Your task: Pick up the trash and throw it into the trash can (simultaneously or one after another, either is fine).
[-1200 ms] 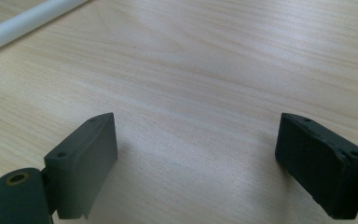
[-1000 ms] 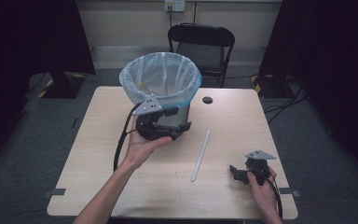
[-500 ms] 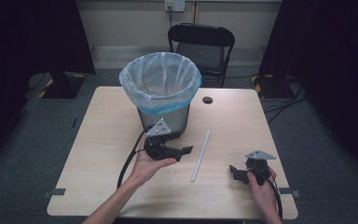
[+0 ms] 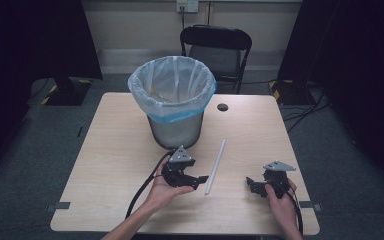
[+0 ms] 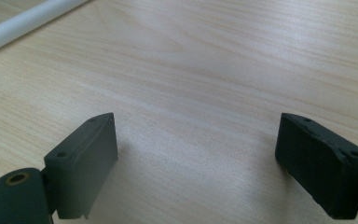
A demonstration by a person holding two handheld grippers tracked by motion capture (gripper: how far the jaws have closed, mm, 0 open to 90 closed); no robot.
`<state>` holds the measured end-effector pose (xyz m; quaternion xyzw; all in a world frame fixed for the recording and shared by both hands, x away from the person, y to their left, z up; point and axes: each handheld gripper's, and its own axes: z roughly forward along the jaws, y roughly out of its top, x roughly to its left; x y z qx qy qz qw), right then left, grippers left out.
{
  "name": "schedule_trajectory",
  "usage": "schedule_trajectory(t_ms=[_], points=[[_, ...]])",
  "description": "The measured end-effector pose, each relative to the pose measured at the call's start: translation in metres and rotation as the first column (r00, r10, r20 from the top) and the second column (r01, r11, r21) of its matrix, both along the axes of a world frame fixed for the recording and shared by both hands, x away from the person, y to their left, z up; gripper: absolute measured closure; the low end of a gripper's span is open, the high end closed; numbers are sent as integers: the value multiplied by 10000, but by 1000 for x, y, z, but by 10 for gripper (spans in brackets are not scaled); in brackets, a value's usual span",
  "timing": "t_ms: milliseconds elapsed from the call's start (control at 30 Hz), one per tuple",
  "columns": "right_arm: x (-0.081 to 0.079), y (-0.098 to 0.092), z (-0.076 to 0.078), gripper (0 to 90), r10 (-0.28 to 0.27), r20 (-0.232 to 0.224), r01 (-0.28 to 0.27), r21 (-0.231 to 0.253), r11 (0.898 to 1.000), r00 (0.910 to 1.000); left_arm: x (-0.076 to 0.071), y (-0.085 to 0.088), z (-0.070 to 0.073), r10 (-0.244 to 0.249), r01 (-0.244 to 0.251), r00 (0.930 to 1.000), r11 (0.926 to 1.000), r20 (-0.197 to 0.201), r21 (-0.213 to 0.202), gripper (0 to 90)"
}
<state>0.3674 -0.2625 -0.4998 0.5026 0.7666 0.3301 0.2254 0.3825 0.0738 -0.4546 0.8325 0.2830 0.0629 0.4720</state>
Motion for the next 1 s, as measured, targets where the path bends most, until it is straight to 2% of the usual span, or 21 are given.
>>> schedule_trajectory(t_ms=[100, 233, 400, 500, 667, 767, 800, 833, 933, 1000], points=[[0, 0, 0, 120, -1, -1, 1, 3, 10000, 10000, -2, -4, -13, 12, -8, 9994, 9999, -348, 132, 209], [0, 0, 0, 120, 4, 2, -4, 0, 10000, 10000, -5, -11, -24, -1, 19, 9997, 9970, -229, 775, 250], [0, 0, 0, 120, -2, -2, 2, 2, 10000, 10000, -6, -20, -35, -10, 57, 9991, 9941, -426, 1087, 250], [0, 0, 0, 120, 0, 0, 0, 2, 10000, 10000, -6, -23, -38, 4, 42, 9991, 9940, -424, 1089, 250], [0, 0, 0, 120, 3, 10, -3, -13, 10000, 10000, -2, -26, -42, 241, -207, 9994, 9916, -256, 1279, 265], [0, 0, 0, 120, -1, -1, 1, 4, 10000, 10000, 0, -29, -44, 352, -329, 9992, 9936, -198, 1079, 268], [0, 0, 0, 120, 3, 2, -3, -1, 10000, 10000, 0, -31, -44, 320, -304, 9994, 9916, -108, 1260, 269], [0, 0, 0, 120, 3, 3, -3, -1, 10000, 10000, 0, -32, -44, 322, -323, 9995, 9911, 28, 1291, 282], [0, 0, 0, 120, 0, -1, 0, 2, 10000, 10000, -2, -34, -44, 311, -418, 9976, 9829, 616, 1792, 381], [0, 0, 0, 120, 4, 9, -4, -12, 10000, 10000, -1, -32, -43, 292, -393, 9979, 9828, 583, 1804, 424]])
